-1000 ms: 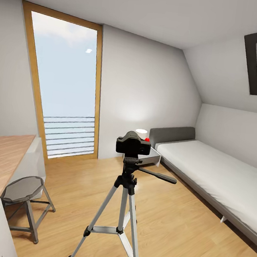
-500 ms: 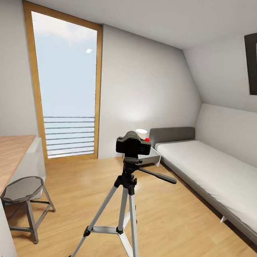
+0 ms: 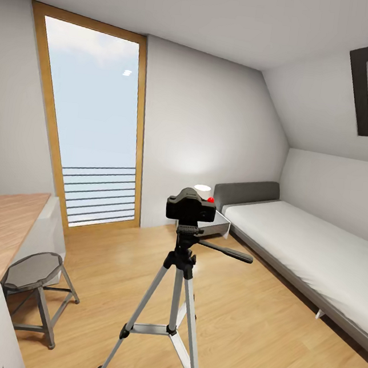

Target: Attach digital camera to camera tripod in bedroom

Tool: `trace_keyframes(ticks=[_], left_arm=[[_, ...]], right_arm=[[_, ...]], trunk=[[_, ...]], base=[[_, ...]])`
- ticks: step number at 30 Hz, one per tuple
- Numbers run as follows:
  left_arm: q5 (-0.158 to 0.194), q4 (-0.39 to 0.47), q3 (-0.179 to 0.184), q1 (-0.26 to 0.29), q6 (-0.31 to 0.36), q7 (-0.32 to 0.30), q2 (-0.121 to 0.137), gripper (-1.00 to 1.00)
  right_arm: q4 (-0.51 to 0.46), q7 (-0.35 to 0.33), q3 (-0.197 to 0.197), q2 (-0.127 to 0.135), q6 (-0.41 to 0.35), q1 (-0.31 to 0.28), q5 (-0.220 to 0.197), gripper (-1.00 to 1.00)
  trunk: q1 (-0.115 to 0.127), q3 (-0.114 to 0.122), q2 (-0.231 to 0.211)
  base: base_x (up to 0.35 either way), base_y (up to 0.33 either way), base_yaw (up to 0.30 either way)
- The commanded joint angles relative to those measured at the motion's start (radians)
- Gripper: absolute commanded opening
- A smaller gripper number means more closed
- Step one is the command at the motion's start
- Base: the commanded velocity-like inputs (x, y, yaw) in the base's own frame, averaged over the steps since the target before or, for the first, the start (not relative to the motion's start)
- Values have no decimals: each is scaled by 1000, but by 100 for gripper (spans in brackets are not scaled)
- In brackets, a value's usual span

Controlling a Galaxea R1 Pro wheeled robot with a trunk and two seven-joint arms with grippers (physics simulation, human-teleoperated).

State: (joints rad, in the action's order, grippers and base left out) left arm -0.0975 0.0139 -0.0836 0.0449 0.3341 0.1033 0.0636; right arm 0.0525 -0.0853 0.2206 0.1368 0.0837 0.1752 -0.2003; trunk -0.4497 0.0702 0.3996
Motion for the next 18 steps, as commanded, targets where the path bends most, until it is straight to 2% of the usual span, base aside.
trace_keyframes(ticks=[1, 2, 4, 8, 12, 18], left_arm=[[-10, 1, -9, -1, 6, 2, 0, 100], [-10, 1, -9, -7, 8, 4, 4, 100], [-10, 1, -9, -11, 9, 4, 5, 100], [-10, 1, -9, -13, 9, 4, 6, 100], [-11, 1, -9, -15, 9, 4, 5, 100], [-11, 2, -8, -15, 7, 4, 4, 100]], right_arm=[[2, -5, 8, 0, 15, 0, -10, 100], [1, -4, 9, 0, 65, 0, -10, 100], [0, -4, 8, 0, 107, 0, -10, 100], [-2, -4, 8, 0, 158, 0, -10, 100], [-3, -4, 9, 0, 197, 0, -10, 100], [-3, -4, 8, 0, 212, 0, -10, 100]], trunk=[[0, 0, 0], [0, 0, 0], [0, 0, 0], [0, 0, 0], [0, 0, 0], [0, 0, 0]], base=[[0, 0, 0], [0, 0, 0], [0, 0, 0], [0, 0, 0], [0, 0, 0], [0, 0, 0]])
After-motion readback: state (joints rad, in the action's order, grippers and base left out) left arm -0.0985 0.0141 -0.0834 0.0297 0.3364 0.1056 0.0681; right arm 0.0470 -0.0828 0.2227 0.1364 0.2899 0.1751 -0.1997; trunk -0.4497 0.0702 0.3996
